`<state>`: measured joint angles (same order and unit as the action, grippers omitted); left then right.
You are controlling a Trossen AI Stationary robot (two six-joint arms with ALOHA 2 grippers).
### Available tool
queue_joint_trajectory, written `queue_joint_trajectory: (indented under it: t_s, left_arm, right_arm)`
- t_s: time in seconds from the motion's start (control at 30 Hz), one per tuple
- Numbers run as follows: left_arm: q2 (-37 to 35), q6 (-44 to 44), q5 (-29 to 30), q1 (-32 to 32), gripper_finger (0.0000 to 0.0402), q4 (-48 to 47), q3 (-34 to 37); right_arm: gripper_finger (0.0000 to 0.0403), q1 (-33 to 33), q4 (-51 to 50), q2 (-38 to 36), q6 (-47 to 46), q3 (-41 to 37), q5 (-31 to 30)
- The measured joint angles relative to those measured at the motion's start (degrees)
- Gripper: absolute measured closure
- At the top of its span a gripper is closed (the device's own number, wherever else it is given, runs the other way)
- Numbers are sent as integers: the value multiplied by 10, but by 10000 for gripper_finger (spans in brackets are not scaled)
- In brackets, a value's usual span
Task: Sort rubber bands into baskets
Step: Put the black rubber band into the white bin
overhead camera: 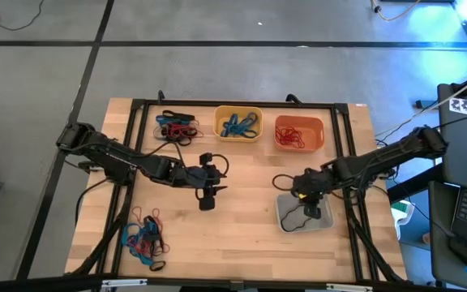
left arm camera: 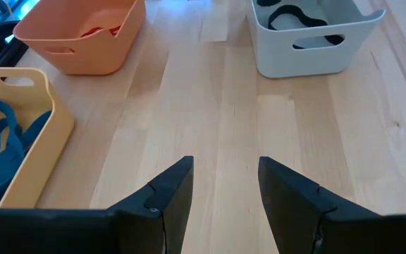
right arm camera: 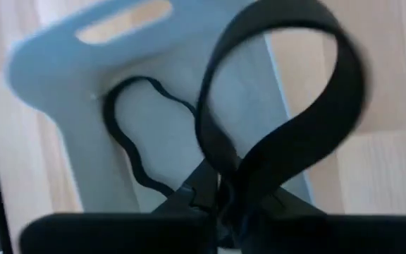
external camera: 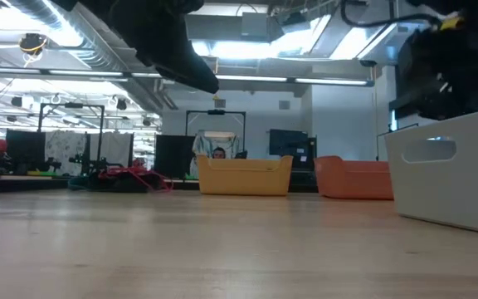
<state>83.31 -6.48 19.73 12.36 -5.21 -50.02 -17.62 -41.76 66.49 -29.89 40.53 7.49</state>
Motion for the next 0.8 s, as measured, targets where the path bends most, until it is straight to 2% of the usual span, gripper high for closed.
queue_joint_trajectory:
  t_s: [0.2, 0.4, 0.5, 0.63, 0.7, 0.8]
  left_arm:
    - [0, -5, 0, 0, 243, 0, 0]
    - [0, -5, 0, 0, 243, 1, 0]
    - [0, -5, 0, -1, 243, 1, 0]
    - [0, -15, 13, -6, 243, 1, 0]
    - [0, -25, 18, -10, 243, -2, 0]
    - [0, -37, 20, -16, 243, -10, 0]
  right_arm:
    - [270, 0, -21, 2, -22, 0, 3]
    - [196, 0, -27, 2, -29, 4, 76]
    - [181, 0, -36, 2, -26, 24, 75]
    - [180, 0, -38, 2, 13, 66, 49]
    - [183, 0, -32, 2, 41, 89, 22]
    - [188, 0, -7, 2, 96, 117, -52]
